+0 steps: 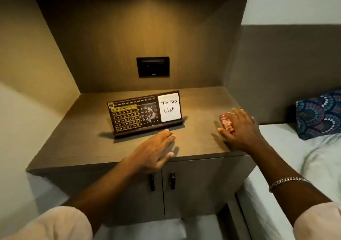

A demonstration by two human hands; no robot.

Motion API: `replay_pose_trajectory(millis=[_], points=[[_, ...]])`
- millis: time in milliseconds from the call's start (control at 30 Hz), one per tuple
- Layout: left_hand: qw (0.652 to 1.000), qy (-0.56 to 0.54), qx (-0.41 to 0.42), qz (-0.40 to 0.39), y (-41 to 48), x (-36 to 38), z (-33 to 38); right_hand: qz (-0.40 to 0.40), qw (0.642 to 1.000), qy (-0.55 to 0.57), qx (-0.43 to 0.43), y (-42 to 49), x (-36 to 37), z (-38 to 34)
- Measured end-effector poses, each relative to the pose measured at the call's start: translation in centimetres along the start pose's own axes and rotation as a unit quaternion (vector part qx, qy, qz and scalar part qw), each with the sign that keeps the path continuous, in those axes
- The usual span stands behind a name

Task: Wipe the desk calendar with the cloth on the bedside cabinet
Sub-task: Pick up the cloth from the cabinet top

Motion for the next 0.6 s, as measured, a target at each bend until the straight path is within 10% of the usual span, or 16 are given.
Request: replay_pose_trajectory(millis=[600], points=[[0.998, -0.001, -0.011, -0.056, 0.9, 1.9, -0.8, -0.013, 0.998, 0.042, 0.040, 1.5, 3.0, 1.2]])
Point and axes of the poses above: each hand's wrist, its own y-axis towards the middle knuckle, its own x-axis out of the palm, z = x × y, the point moved 5 cm from there along y, towards the middle knuckle, and after that the axes turned 3 degrees about x, right-handed, at the moved point
